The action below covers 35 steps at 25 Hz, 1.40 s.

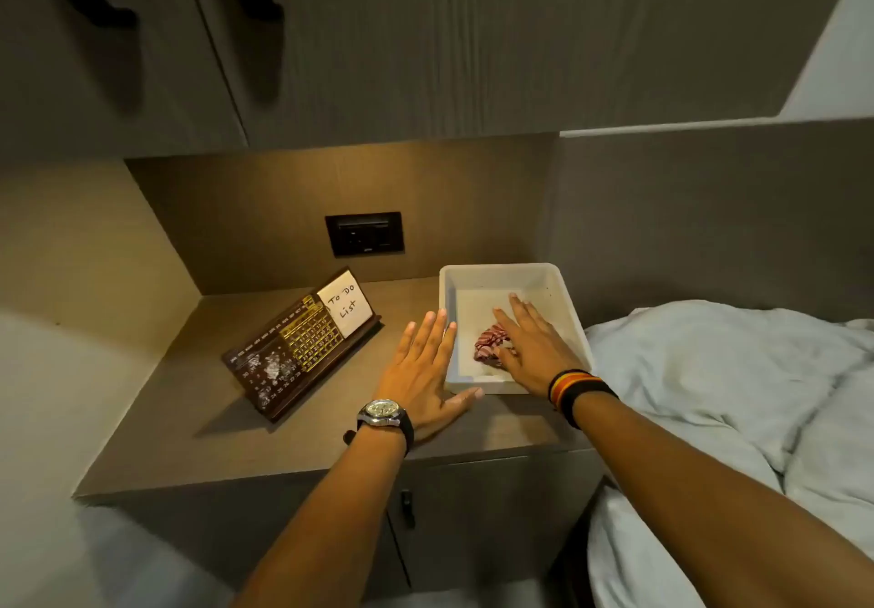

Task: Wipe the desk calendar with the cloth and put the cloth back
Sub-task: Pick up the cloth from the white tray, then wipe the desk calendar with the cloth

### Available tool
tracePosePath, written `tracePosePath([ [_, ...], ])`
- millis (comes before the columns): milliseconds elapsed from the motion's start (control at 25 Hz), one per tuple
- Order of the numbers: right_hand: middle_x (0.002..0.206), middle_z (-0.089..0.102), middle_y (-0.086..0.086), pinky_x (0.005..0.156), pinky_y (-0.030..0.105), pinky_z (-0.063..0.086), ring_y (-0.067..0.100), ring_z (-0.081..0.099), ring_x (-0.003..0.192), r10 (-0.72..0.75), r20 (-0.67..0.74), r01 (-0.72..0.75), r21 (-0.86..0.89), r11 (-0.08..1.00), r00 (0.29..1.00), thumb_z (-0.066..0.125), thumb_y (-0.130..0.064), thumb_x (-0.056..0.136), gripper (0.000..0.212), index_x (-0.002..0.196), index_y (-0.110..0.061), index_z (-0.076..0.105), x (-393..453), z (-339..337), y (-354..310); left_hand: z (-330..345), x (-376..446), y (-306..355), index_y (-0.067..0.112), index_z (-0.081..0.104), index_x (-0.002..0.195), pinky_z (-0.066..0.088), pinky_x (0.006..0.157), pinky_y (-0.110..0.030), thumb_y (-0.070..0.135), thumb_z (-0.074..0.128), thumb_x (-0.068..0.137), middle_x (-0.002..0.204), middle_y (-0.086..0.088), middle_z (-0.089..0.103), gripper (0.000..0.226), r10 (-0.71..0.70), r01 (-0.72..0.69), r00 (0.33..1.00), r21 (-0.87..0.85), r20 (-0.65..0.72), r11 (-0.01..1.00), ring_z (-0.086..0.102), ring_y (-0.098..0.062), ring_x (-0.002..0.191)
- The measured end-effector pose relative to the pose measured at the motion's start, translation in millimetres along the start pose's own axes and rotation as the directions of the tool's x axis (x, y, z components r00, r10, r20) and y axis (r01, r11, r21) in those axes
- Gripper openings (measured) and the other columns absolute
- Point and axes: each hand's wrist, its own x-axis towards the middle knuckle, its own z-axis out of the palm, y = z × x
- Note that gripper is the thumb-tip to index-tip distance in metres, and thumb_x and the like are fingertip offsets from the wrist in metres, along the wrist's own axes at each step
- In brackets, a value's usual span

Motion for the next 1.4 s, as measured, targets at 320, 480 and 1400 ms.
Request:
tracePosePath([
  [320, 0.172, -0.001, 0.001, 0.122, 0.059, 0.017, 0.031, 0.002, 0.159, 0.008, 0.422, 0.042, -0.111, 0.993, 0.906, 0.057, -0.045, 0.095, 0.078, 0.161, -0.036, 0.015, 60, 32, 11, 22, 25, -13, 0.013, -0.018, 0.159, -0.014, 0.126, -0.045, 0.093, 0.037, 0.078, 0.167, -0.006, -0.026, 0.126, -0.027, 0.023, 0.984, 0.026, 0.174, 0.999, -0.023, -0.024, 0.155],
  [480, 0.172, 0.005, -0.001, 0.121, 0.063, 0.022, 0.033, 0.006, 0.158, 0.026, 0.411, 0.014, -0.093, 0.996, 0.911, 0.062, -0.026, 0.096, 0.072, 0.158, -0.037, 0.026, 64, 36, 12, 26, 26, -13, 0.014, -0.017, 0.159, -0.013, 0.126, -0.045, 0.091, 0.041, 0.078, 0.169, -0.007, -0.021, 0.127, -0.043, 0.051, 0.976, -0.033, 0.214, 0.998, -0.021, -0.024, 0.156],
  [1400, 0.151, 0.052, 0.005, 0.11, 0.043, 0.047, 0.021, 0.05, 0.137, 0.21, -0.241, 0.068, 0.793, 0.605, 0.948, 0.052, -0.003, 0.1, 0.051, 0.148, -0.019, 0.05, 23, 39, -217, -114, -83, -247, 0.009, -0.011, 0.161, -0.017, 0.124, -0.043, 0.104, 0.043, 0.056, 0.17, -0.012, -0.015, 0.151, 0.047, -0.11, 0.981, 0.346, 0.186, 0.932, -0.017, -0.027, 0.156],
])
